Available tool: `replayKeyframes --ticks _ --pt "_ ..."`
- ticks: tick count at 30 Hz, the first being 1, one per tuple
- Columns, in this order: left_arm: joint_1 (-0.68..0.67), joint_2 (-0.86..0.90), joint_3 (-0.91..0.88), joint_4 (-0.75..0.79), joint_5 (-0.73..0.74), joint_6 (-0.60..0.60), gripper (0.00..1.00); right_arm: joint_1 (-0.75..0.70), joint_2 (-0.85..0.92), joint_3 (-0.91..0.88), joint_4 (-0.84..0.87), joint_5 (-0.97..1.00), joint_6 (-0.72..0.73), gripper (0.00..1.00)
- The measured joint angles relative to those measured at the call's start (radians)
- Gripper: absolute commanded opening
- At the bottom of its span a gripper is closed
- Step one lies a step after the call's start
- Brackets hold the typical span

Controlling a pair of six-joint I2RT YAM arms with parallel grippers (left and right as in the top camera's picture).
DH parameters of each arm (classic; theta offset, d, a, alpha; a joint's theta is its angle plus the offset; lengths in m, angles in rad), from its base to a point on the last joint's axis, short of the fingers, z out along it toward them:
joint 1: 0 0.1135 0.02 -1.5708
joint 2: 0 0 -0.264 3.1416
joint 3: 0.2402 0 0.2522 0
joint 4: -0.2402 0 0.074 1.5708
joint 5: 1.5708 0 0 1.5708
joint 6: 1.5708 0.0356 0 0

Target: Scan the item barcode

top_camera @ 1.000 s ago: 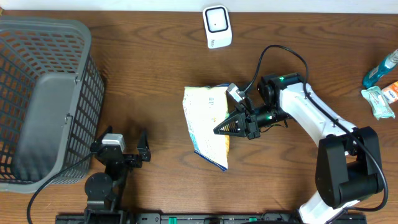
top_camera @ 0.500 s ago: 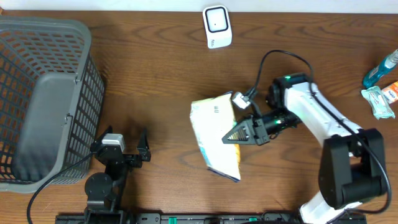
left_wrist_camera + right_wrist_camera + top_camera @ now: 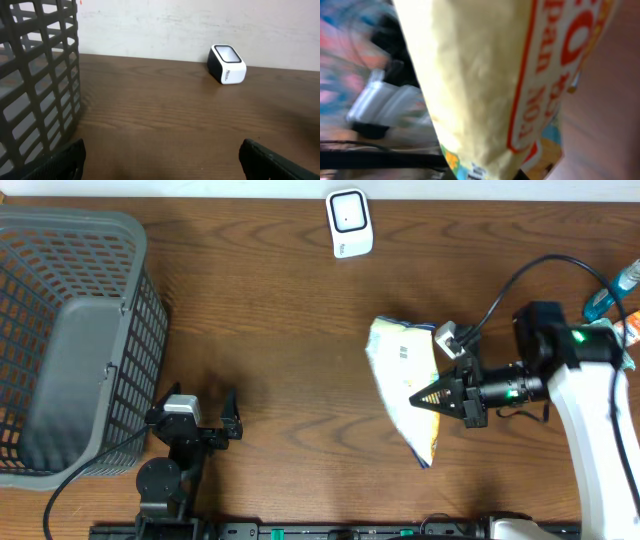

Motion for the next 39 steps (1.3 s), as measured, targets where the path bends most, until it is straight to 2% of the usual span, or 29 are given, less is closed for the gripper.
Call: replayKeyframes --ticks 2,5,8,12,19,25,30,39 --pt "0.000 0.000 0.000 0.000 -0.001 0.000 0.98 0.000 -0.096 -0.002 0.145 0.173 0.241 0.02" --pt "0.000 0.000 0.000 0.000 -0.001 0.000 0.98 0.022 -0.185 -0.002 0.252 0.402 0.476 0.01" --pt "0.000 0.000 0.000 0.000 0.000 0.000 0.98 0.068 -0.257 -0.002 0.338 0.577 0.633 0.01" --pt "0.000 0.000 0.000 0.000 0.000 0.000 0.98 0.132 -0.262 -0.001 0.431 0.698 0.726 0.01" --pt "0.000 0.000 0.000 0.000 0.000 0.000 0.98 0.221 -0.104 -0.001 0.521 0.797 0.773 0.01" --pt "0.000 0.000 0.000 0.000 0.000 0.000 0.98 0.307 0.104 0.000 0.688 1.015 0.826 0.01" --pt "0.000 0.000 0.000 0.000 0.000 0.000 0.98 0.332 0.245 0.049 0.743 1.136 0.825 0.01" --pt "0.000 0.000 0.000 0.000 0.000 0.000 0.98 0.352 0.551 0.442 0.673 1.227 0.750 0.01"
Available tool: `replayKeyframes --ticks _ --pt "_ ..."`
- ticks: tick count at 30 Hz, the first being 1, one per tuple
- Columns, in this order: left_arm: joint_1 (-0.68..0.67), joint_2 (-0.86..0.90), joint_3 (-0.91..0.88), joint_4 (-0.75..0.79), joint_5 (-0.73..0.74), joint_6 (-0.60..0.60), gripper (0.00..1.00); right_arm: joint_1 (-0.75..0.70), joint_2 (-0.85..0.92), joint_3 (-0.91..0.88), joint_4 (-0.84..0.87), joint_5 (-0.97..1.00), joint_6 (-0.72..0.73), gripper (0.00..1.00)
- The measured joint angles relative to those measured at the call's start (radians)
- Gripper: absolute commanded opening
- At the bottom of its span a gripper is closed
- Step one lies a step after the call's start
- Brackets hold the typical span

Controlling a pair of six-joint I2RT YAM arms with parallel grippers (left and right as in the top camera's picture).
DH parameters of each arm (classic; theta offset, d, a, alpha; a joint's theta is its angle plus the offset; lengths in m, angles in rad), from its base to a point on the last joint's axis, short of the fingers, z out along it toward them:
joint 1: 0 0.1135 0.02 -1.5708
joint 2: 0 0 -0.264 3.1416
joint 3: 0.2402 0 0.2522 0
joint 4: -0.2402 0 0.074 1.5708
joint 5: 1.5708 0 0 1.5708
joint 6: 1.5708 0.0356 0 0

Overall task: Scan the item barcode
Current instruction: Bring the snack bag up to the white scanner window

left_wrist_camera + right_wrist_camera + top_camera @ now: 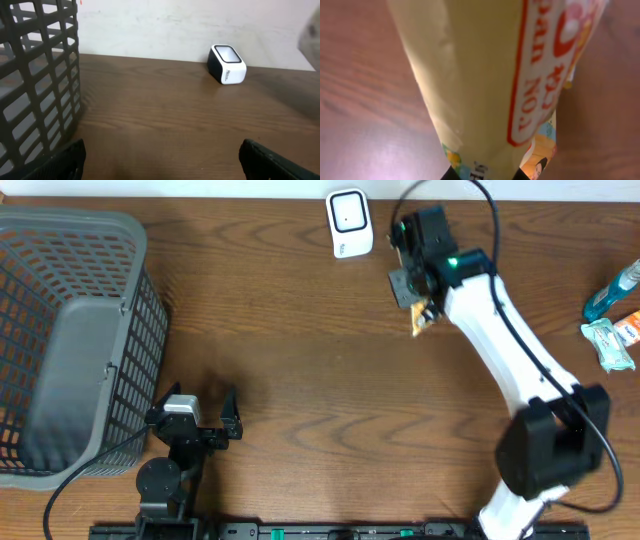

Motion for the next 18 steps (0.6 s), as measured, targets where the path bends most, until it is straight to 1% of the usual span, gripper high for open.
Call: replayKeyframes --ticks 3,5,8,12,18 --pt "0.000 0.000 0.000 0.000 0.000 0.000 0.98 0.020 0.110 0.157 -0.029 0.037 -0.060 0.01" --pt "0.000 0.000 0.000 0.000 0.000 0.000 0.98 0.034 0.172 0.230 -0.030 0.079 -0.093 0.01" --pt "0.000 0.000 0.000 0.000 0.000 0.000 0.98 0.060 0.283 0.344 0.017 0.192 -0.153 0.01" --pt "0.000 0.000 0.000 0.000 0.000 0.000 0.98 0.080 0.391 0.420 0.093 0.303 -0.219 0.01" --pt "0.000 0.000 0.000 0.000 0.000 0.000 0.98 0.095 0.492 0.441 0.244 0.452 -0.341 0.01"
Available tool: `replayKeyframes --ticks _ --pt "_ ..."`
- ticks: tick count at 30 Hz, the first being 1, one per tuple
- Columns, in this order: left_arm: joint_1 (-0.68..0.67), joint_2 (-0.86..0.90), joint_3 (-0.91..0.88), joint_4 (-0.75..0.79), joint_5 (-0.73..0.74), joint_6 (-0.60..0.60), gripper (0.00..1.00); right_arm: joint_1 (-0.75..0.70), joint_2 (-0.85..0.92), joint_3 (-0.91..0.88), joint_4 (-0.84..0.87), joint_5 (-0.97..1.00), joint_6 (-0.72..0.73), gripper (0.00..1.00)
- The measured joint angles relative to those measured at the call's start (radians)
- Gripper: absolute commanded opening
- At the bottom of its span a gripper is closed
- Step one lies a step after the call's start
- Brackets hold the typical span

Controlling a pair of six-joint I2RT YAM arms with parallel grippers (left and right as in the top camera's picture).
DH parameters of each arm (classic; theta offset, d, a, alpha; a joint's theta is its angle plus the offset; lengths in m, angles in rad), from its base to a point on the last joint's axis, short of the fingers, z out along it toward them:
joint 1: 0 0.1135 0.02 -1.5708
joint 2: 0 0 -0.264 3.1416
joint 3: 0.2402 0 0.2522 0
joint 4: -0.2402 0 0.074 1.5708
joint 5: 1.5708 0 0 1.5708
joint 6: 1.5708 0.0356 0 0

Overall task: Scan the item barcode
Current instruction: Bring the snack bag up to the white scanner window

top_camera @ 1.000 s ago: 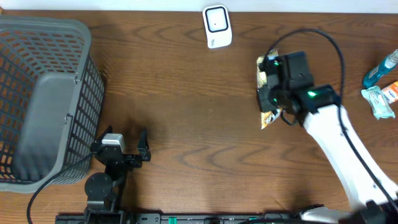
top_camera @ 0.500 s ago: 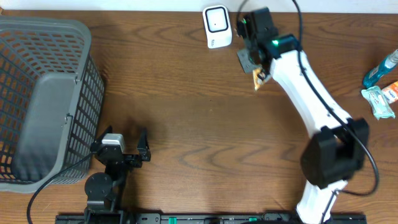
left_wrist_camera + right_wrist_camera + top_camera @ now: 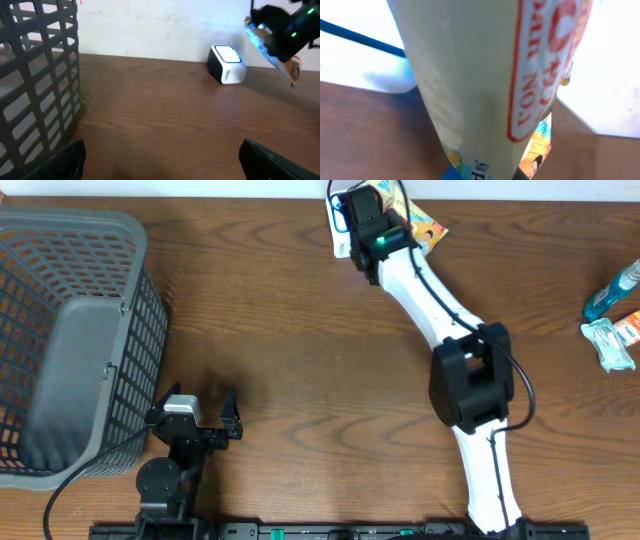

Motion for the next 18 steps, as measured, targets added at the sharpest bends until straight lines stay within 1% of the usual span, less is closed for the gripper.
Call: replayKeyframes --ticks 4,10,18 --pt "0.000 0.000 0.000 0.000 0.000 0.000 0.98 0.012 0.042 0.002 0.092 0.064 -0.087 0.01" --pt "0.000 0.000 0.000 0.000 0.000 0.000 0.98 0.040 0.083 0.003 0.174 0.109 -0.179 0.01" --pt "0.000 0.000 0.000 0.000 0.000 0.000 0.98 0.045 0.125 0.006 0.201 0.161 -0.204 0.01"
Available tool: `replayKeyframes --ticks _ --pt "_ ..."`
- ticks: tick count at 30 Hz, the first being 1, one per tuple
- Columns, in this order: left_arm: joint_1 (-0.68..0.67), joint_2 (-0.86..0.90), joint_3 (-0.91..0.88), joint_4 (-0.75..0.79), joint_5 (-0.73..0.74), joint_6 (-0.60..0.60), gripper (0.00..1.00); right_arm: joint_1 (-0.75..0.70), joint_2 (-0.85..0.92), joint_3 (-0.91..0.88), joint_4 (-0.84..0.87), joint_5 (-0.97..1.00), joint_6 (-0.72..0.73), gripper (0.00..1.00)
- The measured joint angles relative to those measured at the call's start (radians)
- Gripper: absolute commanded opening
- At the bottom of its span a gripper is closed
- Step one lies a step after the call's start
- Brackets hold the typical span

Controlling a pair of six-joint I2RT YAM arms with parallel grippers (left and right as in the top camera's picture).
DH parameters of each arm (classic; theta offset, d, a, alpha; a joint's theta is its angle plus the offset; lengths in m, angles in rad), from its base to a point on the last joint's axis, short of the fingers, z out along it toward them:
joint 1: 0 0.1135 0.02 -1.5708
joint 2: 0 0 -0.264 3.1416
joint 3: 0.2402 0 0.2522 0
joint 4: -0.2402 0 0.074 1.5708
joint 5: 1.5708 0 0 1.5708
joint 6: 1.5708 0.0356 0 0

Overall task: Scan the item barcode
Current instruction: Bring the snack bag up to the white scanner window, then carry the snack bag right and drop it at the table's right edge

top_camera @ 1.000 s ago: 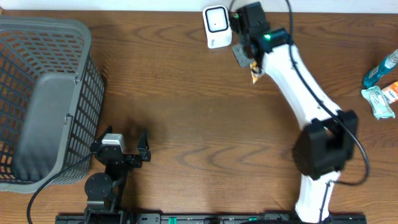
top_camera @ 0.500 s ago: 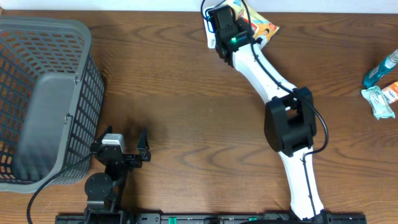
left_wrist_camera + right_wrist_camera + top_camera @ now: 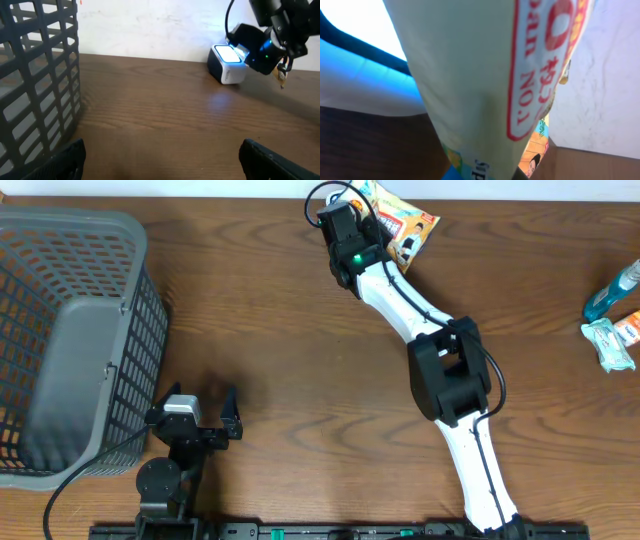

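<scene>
The snack bag [image 3: 403,220], cream with red lettering and a cartoon face, is held at the table's far edge with my right gripper [image 3: 372,210] shut on it. It fills the right wrist view, bag [image 3: 480,75] close to the lens, a blue-white glow at its left. The white scanner [image 3: 227,64] stands at the back, its top lit, with the right gripper [image 3: 272,55] right beside and above it. In the overhead view the arm hides the scanner. My left gripper [image 3: 215,423] rests open near the front edge, fingers [image 3: 65,160] wide apart over bare wood.
A grey mesh basket [image 3: 70,330] takes up the left side, its wall [image 3: 35,75] close to my left gripper. At the right edge stand a blue spray bottle [image 3: 610,292] and a small packet [image 3: 610,345]. A white wall runs behind the table.
My right gripper with the bag has shifted a little left, from just right of the scanner to over it. The scanner's top now glows brighter. The left arm is unchanged.
The right gripper first held the bag over the table's right middle. Then it was near the back, right of the scanner, then at the far edge beside it, and now over the lit scanner. The left gripper stayed open and still.
</scene>
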Motion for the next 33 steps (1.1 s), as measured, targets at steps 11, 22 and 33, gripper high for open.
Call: replayKeyframes --ticks 11,22,33 --pt "0.000 0.000 0.000 0.000 0.000 0.000 0.98 0.000 0.003 0.013 -0.153 0.064 0.083 0.01" --pt "0.000 0.000 0.000 0.000 0.000 0.000 0.98 -0.022 -0.177 0.015 -0.779 0.069 0.588 0.01" --pt "0.000 0.000 0.000 0.000 0.000 0.000 0.98 -0.363 -0.274 -0.045 -0.829 -0.123 0.909 0.01"
